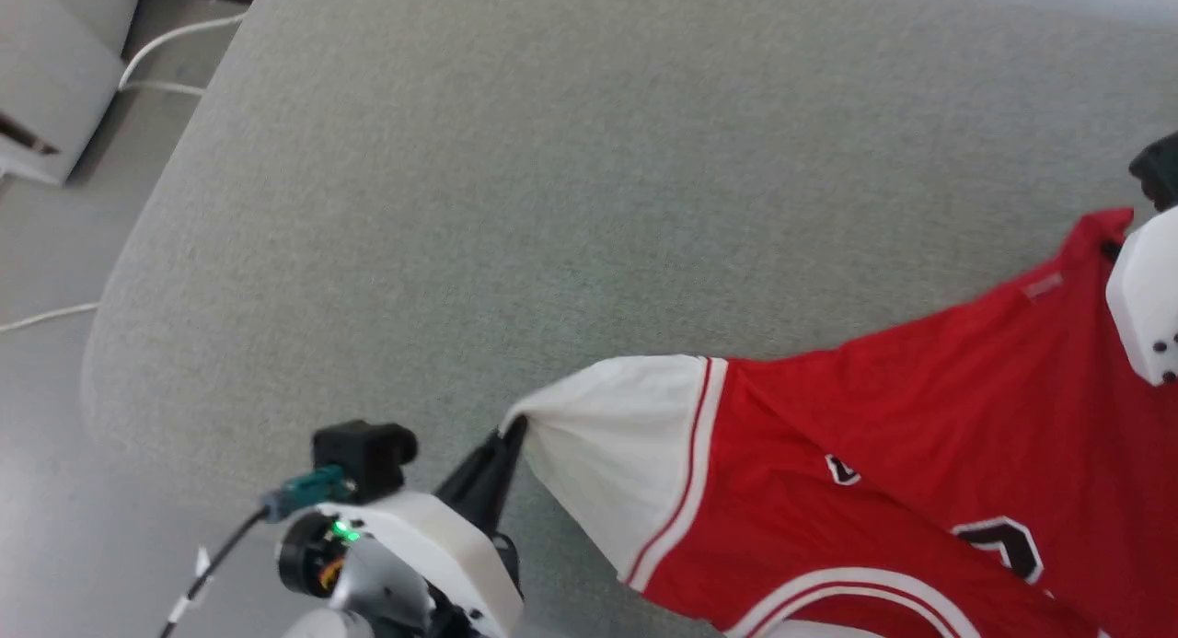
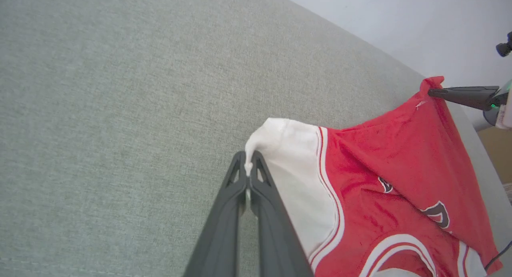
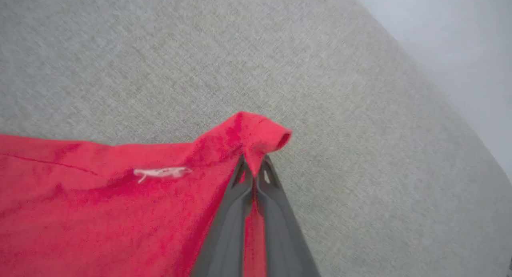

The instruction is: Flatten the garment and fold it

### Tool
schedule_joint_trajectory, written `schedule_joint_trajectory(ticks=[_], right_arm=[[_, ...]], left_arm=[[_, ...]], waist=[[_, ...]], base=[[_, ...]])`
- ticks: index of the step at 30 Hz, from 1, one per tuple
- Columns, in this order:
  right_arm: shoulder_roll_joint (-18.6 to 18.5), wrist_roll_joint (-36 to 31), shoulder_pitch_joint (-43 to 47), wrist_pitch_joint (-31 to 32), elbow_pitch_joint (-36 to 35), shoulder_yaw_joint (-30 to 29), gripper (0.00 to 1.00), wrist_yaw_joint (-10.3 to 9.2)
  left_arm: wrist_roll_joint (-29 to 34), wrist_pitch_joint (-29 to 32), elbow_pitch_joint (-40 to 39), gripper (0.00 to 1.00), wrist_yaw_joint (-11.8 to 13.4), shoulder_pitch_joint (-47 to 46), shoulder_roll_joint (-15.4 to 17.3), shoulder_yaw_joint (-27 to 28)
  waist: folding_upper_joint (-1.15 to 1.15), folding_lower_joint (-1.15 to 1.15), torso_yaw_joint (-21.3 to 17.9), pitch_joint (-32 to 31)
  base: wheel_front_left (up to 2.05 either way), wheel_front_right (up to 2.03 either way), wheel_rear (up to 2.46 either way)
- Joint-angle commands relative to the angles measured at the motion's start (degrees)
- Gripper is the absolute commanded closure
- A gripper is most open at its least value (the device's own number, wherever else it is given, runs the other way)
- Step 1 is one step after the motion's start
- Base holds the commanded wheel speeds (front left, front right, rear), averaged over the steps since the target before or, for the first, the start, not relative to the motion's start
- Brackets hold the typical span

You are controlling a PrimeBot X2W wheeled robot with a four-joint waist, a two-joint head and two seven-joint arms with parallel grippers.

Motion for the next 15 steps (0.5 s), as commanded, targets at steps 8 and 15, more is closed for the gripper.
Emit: schedule_joint_trajectory(ticks=[8,15], right_arm=[[0.9,2.4,-2.5,-6.5,-5.2,-2.6,1.0,-0.12],[2.8,2.1,-2.7,-8.6,-13.5,-6.6,1.0,-0.12]], left_arm=[[0.4,-4.3,-3.8,1.0,-0.5,-4.2,4.2,7.5],[2.3,-8.3,-8.5,1.0,-1.0,-9.3,7.4,13.2]], waist=[[0.0,-0.01,-10.9,-11.3],[0.0,-0.01,-16.5,-15.4]], base=[[0.0,0.0,0.0],[0.0,0.0,0.0]])
